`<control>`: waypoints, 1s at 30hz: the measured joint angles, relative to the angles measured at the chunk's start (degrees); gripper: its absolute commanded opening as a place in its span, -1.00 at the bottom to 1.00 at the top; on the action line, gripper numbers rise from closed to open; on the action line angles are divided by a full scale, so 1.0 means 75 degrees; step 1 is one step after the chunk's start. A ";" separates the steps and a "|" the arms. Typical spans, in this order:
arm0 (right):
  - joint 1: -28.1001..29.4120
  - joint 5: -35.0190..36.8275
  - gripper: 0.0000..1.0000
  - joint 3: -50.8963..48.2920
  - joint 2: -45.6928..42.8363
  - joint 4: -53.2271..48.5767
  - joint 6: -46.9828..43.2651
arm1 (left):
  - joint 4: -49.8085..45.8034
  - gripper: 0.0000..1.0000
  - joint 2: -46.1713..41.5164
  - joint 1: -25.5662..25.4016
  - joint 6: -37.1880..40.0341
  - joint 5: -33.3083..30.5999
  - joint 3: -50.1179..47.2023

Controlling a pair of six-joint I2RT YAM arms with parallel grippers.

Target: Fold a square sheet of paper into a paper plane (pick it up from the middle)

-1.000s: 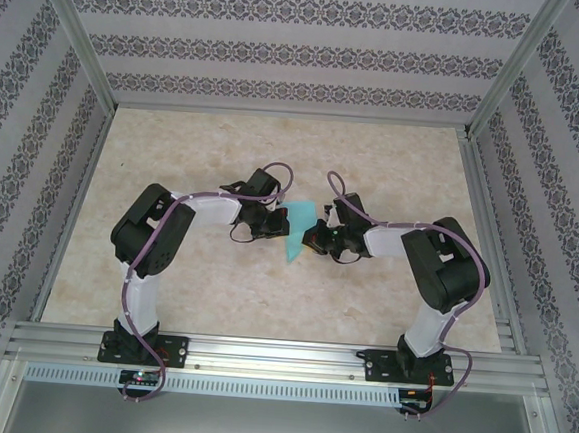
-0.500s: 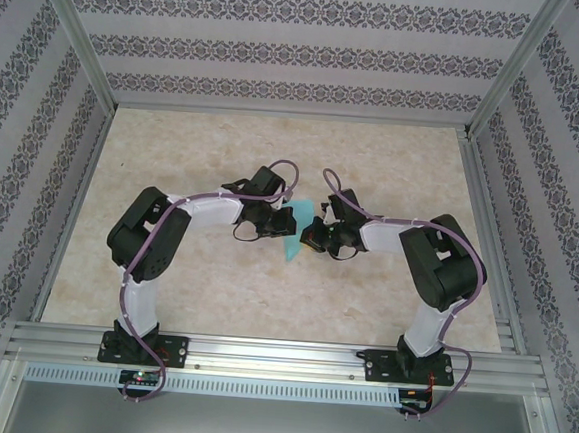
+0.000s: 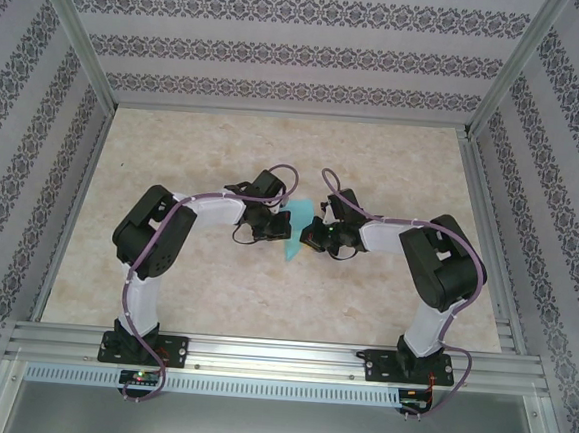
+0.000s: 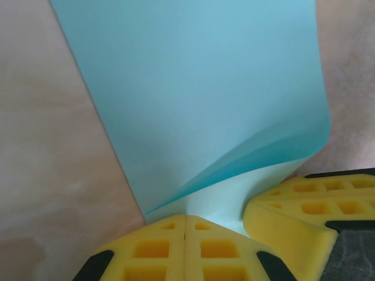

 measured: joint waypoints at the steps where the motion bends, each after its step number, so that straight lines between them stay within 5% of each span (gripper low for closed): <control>1: 0.0000 -0.0003 -0.93 -0.0052 -0.0058 0.0064 0.0038 | 0.0000 -0.95 0.0000 0.0000 0.0000 -0.0012 0.0000; 9: 0.0350 0.0012 -0.92 -0.0571 -0.0804 0.0720 0.0516 | 0.0032 -0.96 0.0000 -0.0003 0.0006 -0.0029 -0.0029; 30: 0.0915 0.0067 -0.92 -0.1037 -0.0388 0.1288 0.0956 | 0.0565 -0.98 -0.0128 -0.0003 -0.0105 -0.0020 -0.0408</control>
